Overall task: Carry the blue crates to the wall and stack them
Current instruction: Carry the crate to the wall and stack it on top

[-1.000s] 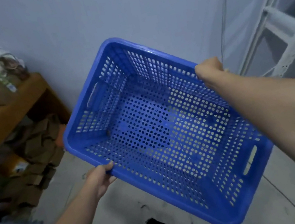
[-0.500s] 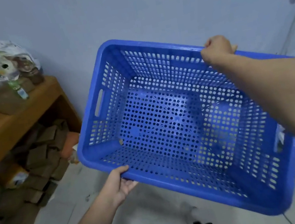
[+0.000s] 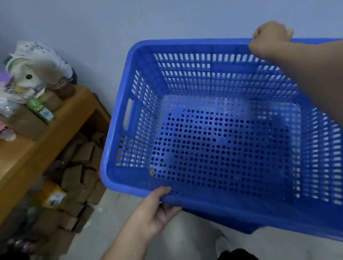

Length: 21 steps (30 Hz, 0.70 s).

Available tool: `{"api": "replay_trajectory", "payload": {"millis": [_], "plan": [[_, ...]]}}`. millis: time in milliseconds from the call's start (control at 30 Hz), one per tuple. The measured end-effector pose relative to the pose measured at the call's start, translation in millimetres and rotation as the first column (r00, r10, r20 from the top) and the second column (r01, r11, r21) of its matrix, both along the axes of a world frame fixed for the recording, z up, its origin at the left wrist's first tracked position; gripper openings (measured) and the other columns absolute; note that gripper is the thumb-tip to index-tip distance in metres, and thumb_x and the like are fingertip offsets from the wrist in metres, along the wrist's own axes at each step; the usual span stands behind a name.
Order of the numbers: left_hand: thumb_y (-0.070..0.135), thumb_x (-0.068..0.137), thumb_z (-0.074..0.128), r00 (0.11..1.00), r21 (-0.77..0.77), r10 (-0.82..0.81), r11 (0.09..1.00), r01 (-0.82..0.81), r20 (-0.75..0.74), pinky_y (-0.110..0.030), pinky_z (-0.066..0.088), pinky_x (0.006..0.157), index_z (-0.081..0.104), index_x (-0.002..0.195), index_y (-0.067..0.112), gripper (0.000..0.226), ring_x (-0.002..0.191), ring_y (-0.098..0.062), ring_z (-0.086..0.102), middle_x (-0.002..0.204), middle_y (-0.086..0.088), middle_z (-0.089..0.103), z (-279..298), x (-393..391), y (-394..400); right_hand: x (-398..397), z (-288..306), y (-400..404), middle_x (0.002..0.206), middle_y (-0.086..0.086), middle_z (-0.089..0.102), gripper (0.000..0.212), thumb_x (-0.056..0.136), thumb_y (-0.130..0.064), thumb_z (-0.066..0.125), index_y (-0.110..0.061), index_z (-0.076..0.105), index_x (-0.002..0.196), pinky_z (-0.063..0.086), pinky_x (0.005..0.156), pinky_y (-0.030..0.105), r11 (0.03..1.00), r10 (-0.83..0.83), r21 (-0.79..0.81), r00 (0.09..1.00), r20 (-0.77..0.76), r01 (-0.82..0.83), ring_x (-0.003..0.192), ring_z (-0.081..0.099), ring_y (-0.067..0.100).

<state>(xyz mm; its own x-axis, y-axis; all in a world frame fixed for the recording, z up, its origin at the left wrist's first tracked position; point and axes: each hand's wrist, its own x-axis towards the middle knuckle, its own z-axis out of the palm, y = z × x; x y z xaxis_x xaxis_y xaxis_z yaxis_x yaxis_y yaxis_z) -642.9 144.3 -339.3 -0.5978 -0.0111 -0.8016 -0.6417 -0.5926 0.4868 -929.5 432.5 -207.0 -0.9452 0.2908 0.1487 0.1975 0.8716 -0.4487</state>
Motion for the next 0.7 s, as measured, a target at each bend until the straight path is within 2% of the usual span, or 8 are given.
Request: {"api": "replay_trajectory", "payload": {"millis": [100, 200, 267, 367, 500, 567, 600, 700], "plan": [[0.004, 0.092, 0.053, 0.999, -0.052, -0.003, 0.999, 0.006, 0.049, -0.046, 0.059, 0.067, 0.056, 0.093, 0.003, 0.003, 0.047, -0.016, 0.061, 0.061, -0.011, 0.062, -6.3, -38.0, 9.3, -50.8, -20.3, 0.7, 0.104, 0.022, 0.065, 0.018, 0.079, -0.002, 0.055, -0.002, 0.068, 0.09, 0.03, 0.106, 0.044, 0.998, 0.046, 0.039, 0.997, 0.061, -0.048, 0.112, 0.05, 0.041], [0.003, 0.093, 0.052, 0.998, -0.08, 0.02, 0.997, -0.015, 0.064, -0.042, 0.061, 0.061, 0.049, 0.082, 0.007, 0.012, 0.038, -0.011, 0.045, 0.054, -0.006, 0.042, -8.6, -66.8, 9.7, -85.1, -39.7, -4.0, 0.117, 0.024, 0.062, 0.022, 0.083, -0.006, 0.058, -0.002, 0.069, 0.101, 0.029, 0.109, 0.048, 0.994, 0.048, 0.093, 0.991, 0.128, -0.06, 0.121, 0.046, 0.042], [0.002, 0.094, 0.05, 0.998, -0.085, 0.029, 0.996, -0.025, 0.052, -0.042, 0.06, 0.059, 0.05, 0.084, 0.006, 0.011, 0.035, -0.01, 0.046, 0.046, -0.003, 0.046, -5.6, -85.2, 11.0, -104.0, -55.0, -0.6, 0.122, 0.025, 0.059, 0.022, 0.087, -0.009, 0.056, -0.003, 0.067, 0.106, 0.033, 0.11, 0.051, 0.99, 0.011, 0.134, 0.988, 0.156, -0.032, 0.123, 0.045, 0.044], [0.005, 0.094, 0.049, 0.999, -0.15, 0.0, 0.989, 0.008, 0.05, -0.039, 0.061, 0.06, 0.047, 0.077, 0.009, 0.018, 0.035, -0.008, 0.045, 0.047, -0.001, 0.043, -4.6, -113.1, 9.2, -114.3, -82.4, 11.2, 0.121, 0.024, 0.06, 0.033, 0.087, -0.009, 0.05, -0.005, 0.064, 0.116, 0.046, 0.1, 0.049, 0.996, 0.023, 0.076, 0.975, 0.222, -0.041, 0.116, 0.051, 0.043], [0.01, 0.093, 0.051, 0.996, -0.251, 0.01, 0.968, 0.013, 0.092, -0.023, 0.051, 0.035, 0.04, 0.073, 0.012, 0.023, 0.026, -0.007, 0.042, 0.042, 0.0, 0.037, 0.1, -143.7, 12.8, -103.2, -111.5, 12.2, 0.131, 0.02, 0.055, 0.048, 0.087, -0.008, 0.049, -0.007, 0.05, 0.135, 0.051, 0.077, 0.044, 0.987, 0.156, -0.031, 0.931, 0.331, -0.155, 0.091, 0.058, 0.036], [0.008, 0.092, 0.052, 0.997, -0.237, 0.011, 0.971, 0.009, 0.082, -0.027, 0.054, 0.041, 0.041, 0.072, 0.011, 0.024, 0.037, -0.012, 0.051, 0.042, -0.001, 0.043, 6.9, -146.3, 14.0, -87.3, -123.9, 11.5, 0.146, 0.017, 0.043, 0.055, 0.089, -0.008, 0.049, -0.008, 0.041, 0.143, 0.051, 0.082, 0.046, 0.981, 0.182, 0.008, 0.934, 0.308, -0.194, 0.105, 0.058, 0.039], [0.008, 0.092, 0.053, 0.997, -0.222, 0.009, 0.975, 0.008, 0.075, -0.033, 0.057, 0.05, 0.042, 0.072, 0.011, 0.023, 0.048, -0.015, 0.055, 0.048, -0.004, 0.047, 10.5, -145.1, 13.1, -77.1, -128.4, 12.5, 0.151, 0.016, 0.037, 0.056, 0.089, -0.008, 0.049, -0.009, 0.039, 0.144, 0.049, 0.086, 0.046, 0.979, 0.176, 0.048, 0.935, 0.309, -0.2, 0.116, 0.054, 0.04], [0.02, 0.092, 0.06, 0.986, -0.161, -0.143, 0.975, 0.155, 0.08, -0.045, 0.058, 0.073, 0.051, 0.077, 0.008, 0.021, 0.071, -0.026, 0.059, 0.07, -0.01, 0.05, 17.3, -135.7, 0.5, -39.4, -137.6, 24.4, 0.157, 0.019, 0.024, 0.057, 0.091, -0.016, 0.053, -0.011, 0.038, 0.145, 0.034, 0.11, 0.049, 0.955, 0.103, 0.222, 0.924, 0.368, -0.195, 0.141, 0.031, 0.037]]}}
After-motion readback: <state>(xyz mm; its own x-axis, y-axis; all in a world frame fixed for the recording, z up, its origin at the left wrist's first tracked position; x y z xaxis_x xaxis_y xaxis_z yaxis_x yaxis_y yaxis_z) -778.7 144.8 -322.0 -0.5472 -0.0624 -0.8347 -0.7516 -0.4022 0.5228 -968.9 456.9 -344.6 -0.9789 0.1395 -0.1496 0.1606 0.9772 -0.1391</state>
